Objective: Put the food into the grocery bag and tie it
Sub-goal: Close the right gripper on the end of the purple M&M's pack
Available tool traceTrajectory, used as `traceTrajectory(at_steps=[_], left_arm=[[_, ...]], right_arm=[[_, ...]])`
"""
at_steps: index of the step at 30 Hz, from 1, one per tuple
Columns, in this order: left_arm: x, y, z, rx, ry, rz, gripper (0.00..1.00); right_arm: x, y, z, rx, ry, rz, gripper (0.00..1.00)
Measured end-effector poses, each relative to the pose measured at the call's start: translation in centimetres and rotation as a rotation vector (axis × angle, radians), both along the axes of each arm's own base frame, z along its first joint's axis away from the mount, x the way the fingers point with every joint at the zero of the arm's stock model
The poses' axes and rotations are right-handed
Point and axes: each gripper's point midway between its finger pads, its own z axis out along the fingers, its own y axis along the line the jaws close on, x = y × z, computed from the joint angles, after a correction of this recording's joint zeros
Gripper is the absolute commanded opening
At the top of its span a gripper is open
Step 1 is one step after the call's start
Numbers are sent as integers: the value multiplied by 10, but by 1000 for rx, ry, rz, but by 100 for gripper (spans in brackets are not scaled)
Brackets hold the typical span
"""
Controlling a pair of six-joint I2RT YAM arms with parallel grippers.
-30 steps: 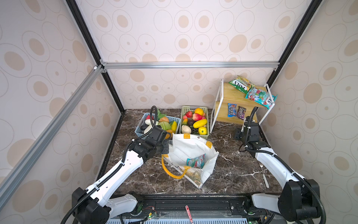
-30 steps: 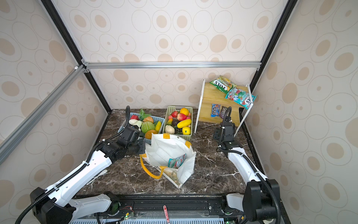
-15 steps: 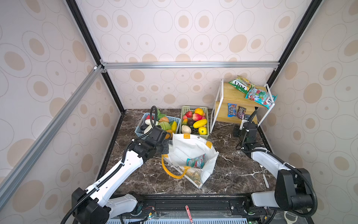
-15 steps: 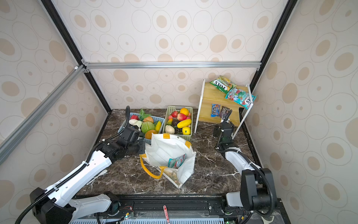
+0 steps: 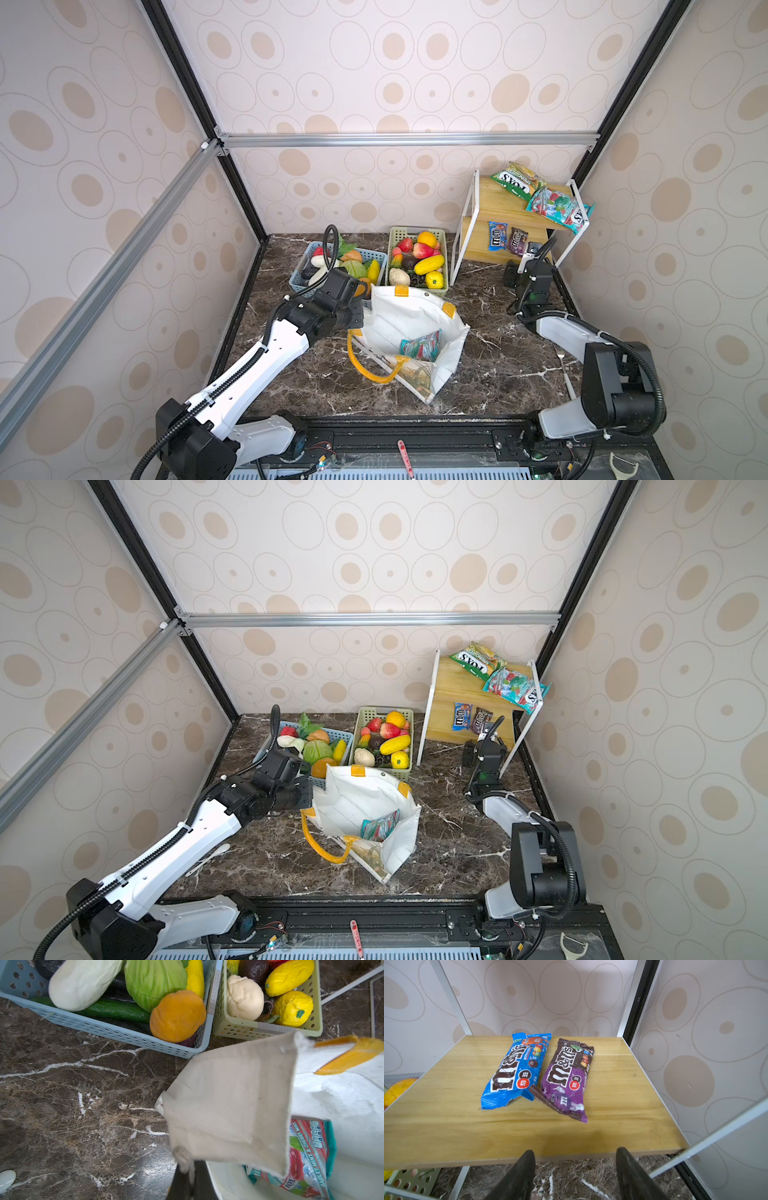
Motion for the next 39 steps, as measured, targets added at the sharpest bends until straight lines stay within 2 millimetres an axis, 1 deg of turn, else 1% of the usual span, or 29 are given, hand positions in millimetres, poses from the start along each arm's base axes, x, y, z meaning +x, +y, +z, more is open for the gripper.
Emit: traceTrajectory(at_steps=[5,11,14,21,28,33,39], left_arm=[[1,-1,-2,4,6,-1,0],[2,-2,-3,4,12,-3,0],[4,-4,-2,2,12,-4,0],[7,-6,-1,2,17,-5,0],[10,-8,-3,6,25,-6,0],[12,-9,-1,7,26,-6,0],[14,-11,0,9,29,-6,0]], right_arm=[[7,3,-1,9,-12,25,65],[22,5,8,7,-36,42,66],[27,4,9,0,-35,40,66],[32,-3,1,-17,-15,20,66],[44,-17,4,-22,-19,-16,66],[51,-18,5,-21,-21,-17,66],[54,-20,-4,-19,-6,-16,65]])
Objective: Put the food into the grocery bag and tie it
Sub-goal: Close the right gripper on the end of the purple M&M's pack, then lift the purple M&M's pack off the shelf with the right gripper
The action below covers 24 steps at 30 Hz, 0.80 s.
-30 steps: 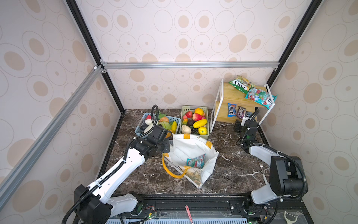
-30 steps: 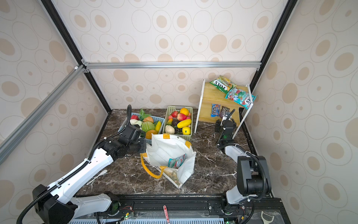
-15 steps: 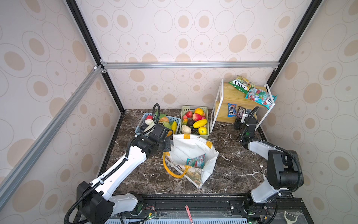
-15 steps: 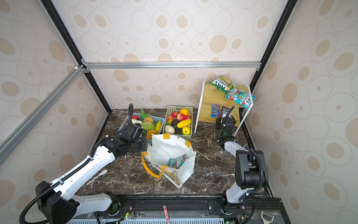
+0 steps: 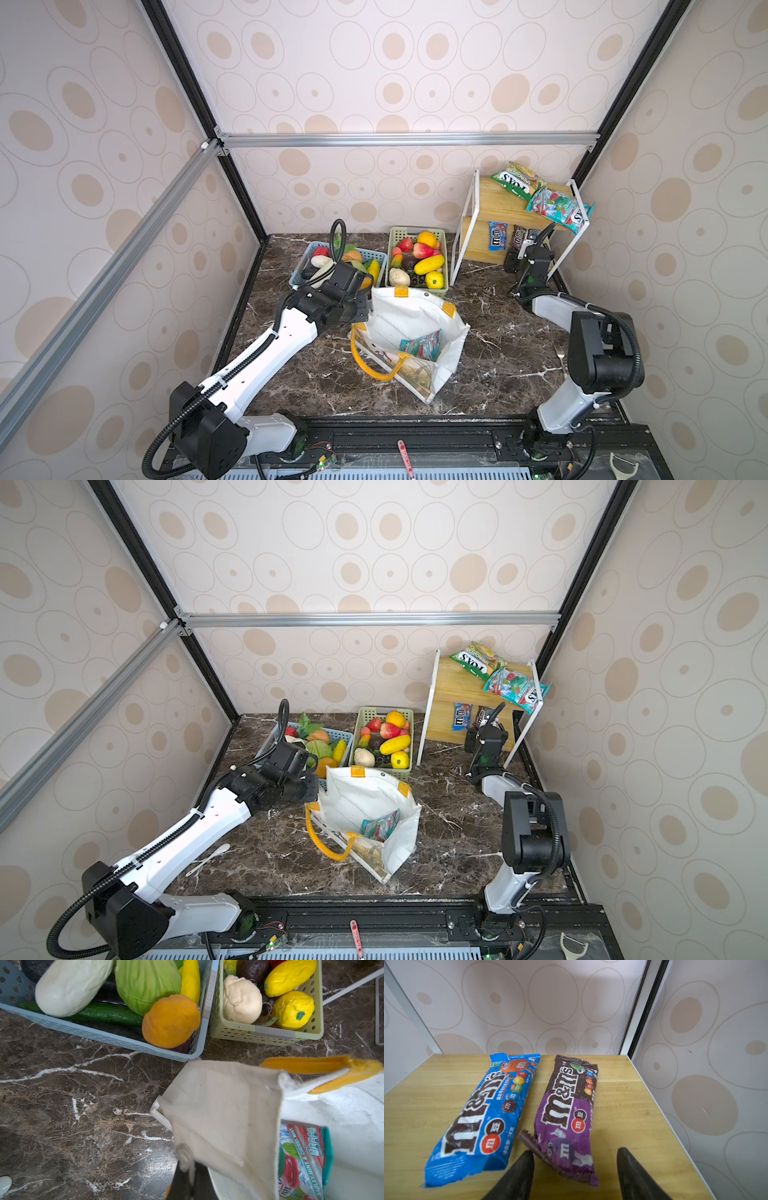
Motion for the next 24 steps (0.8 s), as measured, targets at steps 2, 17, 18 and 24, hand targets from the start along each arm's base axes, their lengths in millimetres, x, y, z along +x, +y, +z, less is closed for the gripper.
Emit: traceTrajectory(at_steps=[2,17,18,24], left_arm=[[1,0,0,1,2,0,0],[3,-1,-2,7,8,1,0],[3,-1,-2,7,7,1,0],[3,-1,-2,7,7,2,0]], right_arm=[[1,0,1,-3,0,8,62],[3,3,-1,-22,7,63,18],[3,3,-1,-23,7,63,16],[3,4,-2,-19,8,73,9]])
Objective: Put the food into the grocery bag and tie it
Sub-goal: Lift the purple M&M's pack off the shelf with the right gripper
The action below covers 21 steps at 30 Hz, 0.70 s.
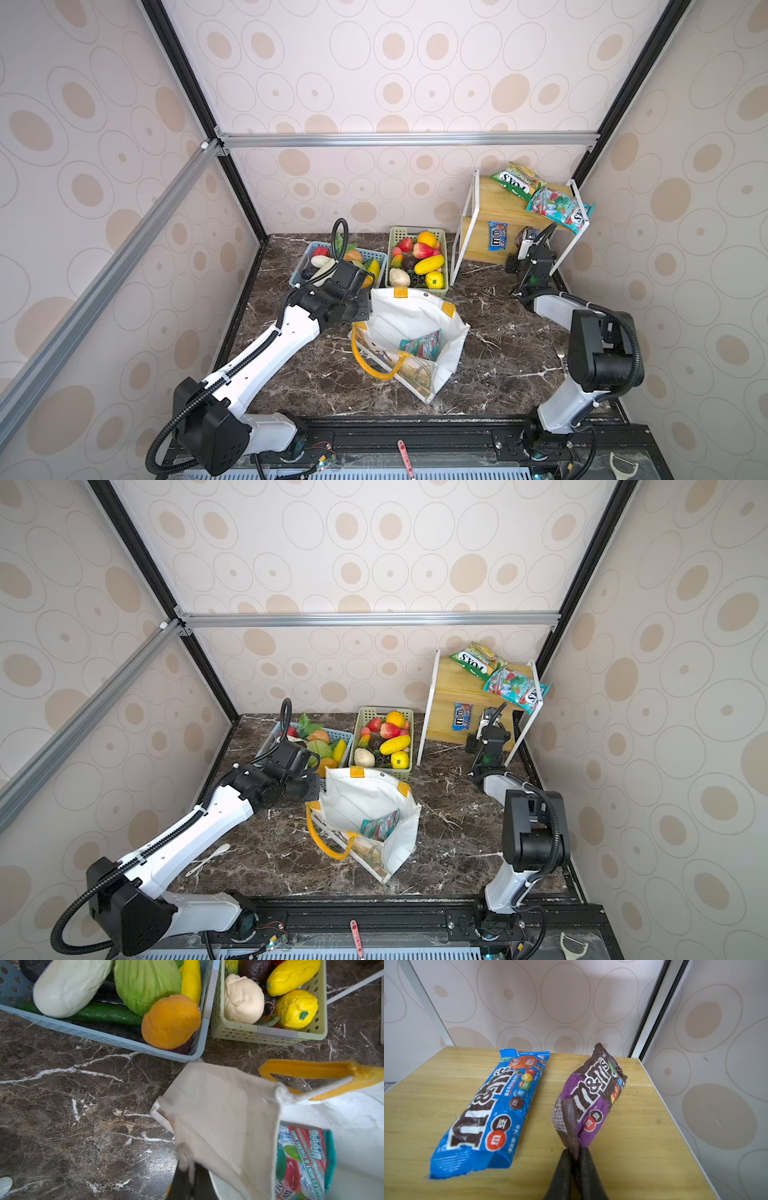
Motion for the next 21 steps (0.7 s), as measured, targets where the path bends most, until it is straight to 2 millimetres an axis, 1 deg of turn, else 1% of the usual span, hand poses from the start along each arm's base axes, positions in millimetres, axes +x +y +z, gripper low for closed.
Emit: traceTrajectory(at_steps=[4,8,11,17,21], left_arm=[[0,0,0,0,0,0,0],[0,0,0,0,0,0,0],[0,0,0,-1,0,0,0],[0,-1,0,-3,0,-1,0],[1,-1,1,-6,-3,-2,0]], right_arm=[[-2,2,1,4,-2,13,6],[-8,4,2,10,0,21,3],[-14,6,4,18,5,33,3],[-28,12,24,28,-21,64,0],[-37,17,36,57,-24,83,0]])
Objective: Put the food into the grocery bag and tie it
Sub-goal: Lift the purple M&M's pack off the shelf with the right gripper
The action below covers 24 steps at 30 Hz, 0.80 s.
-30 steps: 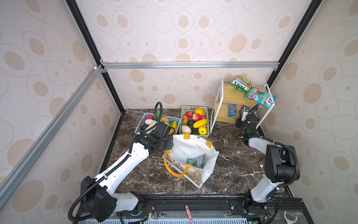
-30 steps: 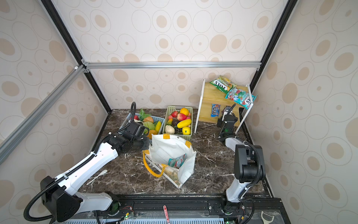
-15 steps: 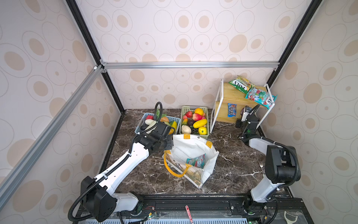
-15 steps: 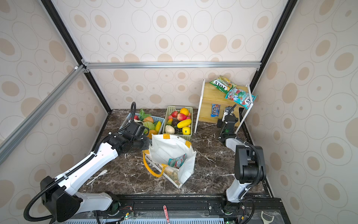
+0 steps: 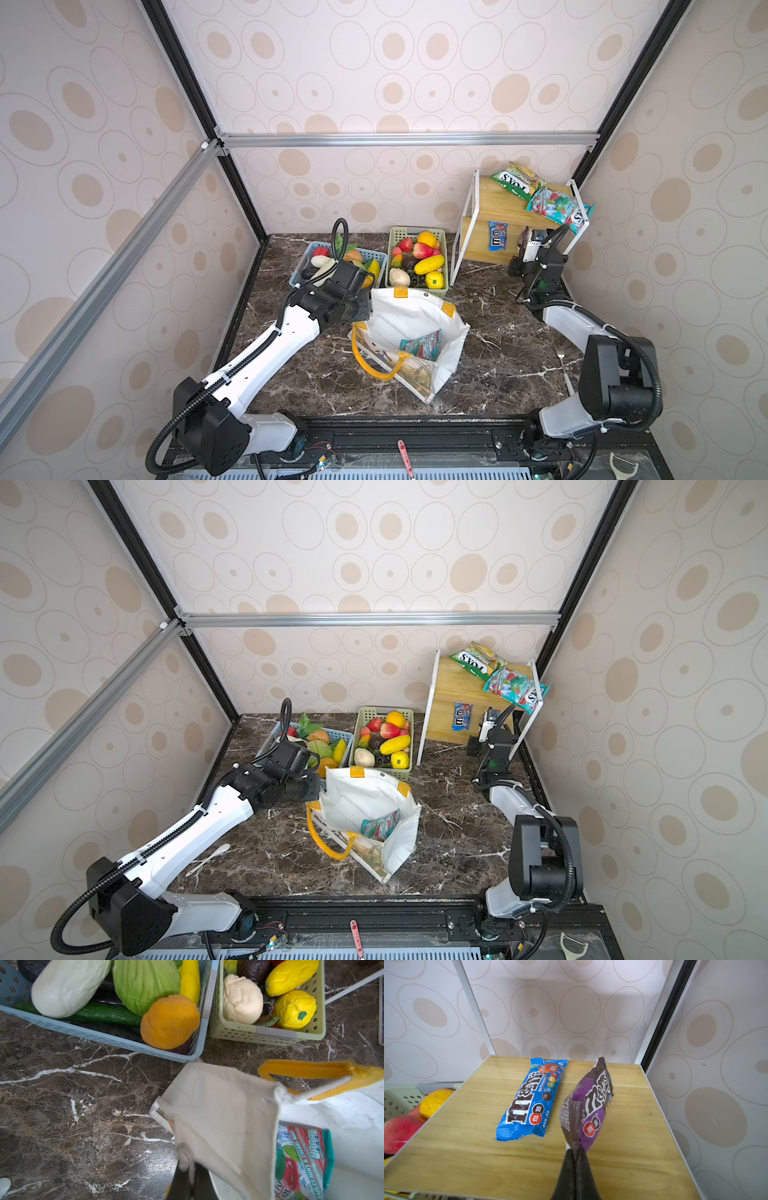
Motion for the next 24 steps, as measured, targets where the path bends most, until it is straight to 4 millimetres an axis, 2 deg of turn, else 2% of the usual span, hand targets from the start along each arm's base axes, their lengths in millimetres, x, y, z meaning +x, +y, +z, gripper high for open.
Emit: traceTrajectory(at_steps=[10,24], left_arm=[[0,-2,3,-13,-7,-6,0],[0,-3,4,-23,-14,-9,0]], right_arm=[[-27,18,3,99,54,75,0],[-51,27,17,181,94,96,0]])
